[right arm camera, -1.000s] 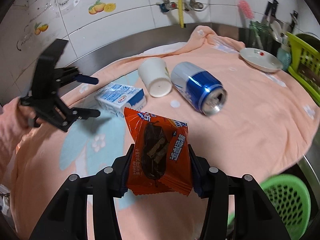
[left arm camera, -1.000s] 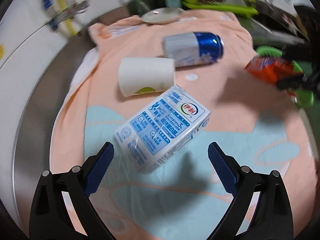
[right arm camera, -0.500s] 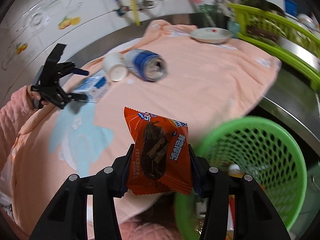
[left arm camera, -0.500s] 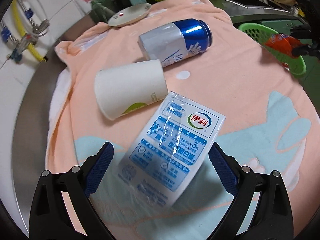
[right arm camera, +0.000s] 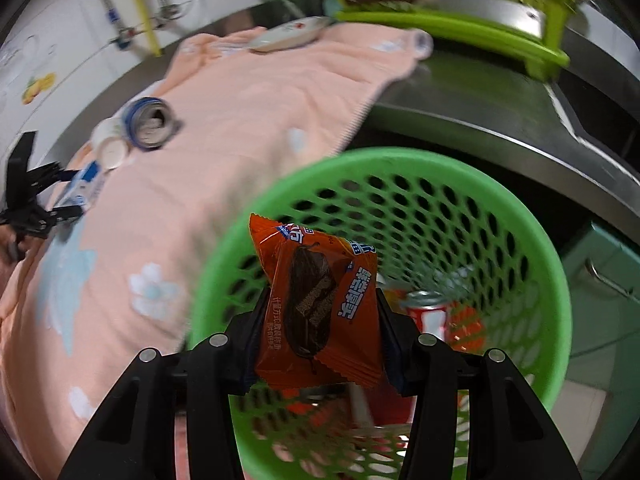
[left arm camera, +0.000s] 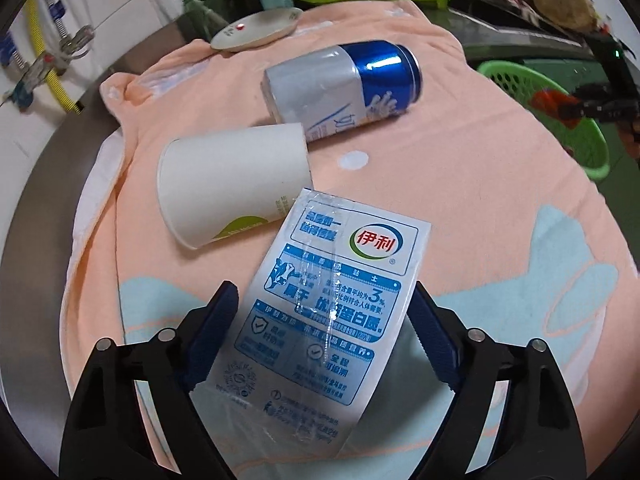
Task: Collect trash
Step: 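Drop the orange packet in the basket with the right gripper while the left grasps the milk carton, then carry the milk carton over the green basket and release it with the left gripper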
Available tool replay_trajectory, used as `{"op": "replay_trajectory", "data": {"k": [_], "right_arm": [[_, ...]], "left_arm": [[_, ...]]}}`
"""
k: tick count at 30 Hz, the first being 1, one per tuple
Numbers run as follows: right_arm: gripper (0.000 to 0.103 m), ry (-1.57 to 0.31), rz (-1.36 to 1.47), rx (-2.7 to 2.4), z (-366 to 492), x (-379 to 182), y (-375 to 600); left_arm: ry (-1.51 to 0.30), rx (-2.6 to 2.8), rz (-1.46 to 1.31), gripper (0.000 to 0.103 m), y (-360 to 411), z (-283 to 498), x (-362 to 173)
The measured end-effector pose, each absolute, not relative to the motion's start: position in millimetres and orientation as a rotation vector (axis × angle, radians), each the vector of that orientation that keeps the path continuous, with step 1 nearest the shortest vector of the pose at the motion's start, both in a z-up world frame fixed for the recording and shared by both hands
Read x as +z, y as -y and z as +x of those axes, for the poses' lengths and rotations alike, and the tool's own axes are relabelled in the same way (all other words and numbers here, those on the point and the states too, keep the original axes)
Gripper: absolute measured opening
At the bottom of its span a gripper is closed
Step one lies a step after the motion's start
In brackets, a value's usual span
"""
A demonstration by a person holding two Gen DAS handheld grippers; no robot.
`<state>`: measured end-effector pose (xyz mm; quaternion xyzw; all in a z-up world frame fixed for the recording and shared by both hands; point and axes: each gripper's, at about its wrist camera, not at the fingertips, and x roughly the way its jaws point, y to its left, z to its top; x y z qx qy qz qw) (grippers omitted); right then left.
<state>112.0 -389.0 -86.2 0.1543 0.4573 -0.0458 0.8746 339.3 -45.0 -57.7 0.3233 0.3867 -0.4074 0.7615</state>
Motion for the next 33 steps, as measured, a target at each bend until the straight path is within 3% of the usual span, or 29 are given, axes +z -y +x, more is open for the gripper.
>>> {"op": "replay_trajectory", "data": {"k": [6, 8, 10, 24, 33], "right_arm": [[0.051, -0.984, 0.379, -0.143, 104, -104, 413], [0.067, -0.978, 0.392, -0.161, 100, -107, 420], [0.072, -0.965, 0.396, -0.178, 96, -107, 427], [0.081, -0.885, 0.41, -0.159, 68, -85, 442], [0.081, -0.827, 0.377, -0.124, 47, -68, 448]], "left_arm": [[-0.838, -0.822, 0.635, 0.073, 47, 327, -55], [-0.841, -0.791, 0.629, 0.072, 49, 323, -54], [-0.843, -0.761, 0.614, 0.072, 51, 318, -54], [-0.846, -0.73, 0.448, 0.07, 82, 262, -35], [-0.79, -0.893, 0.396, 0.07, 173, 201, -16]]}}
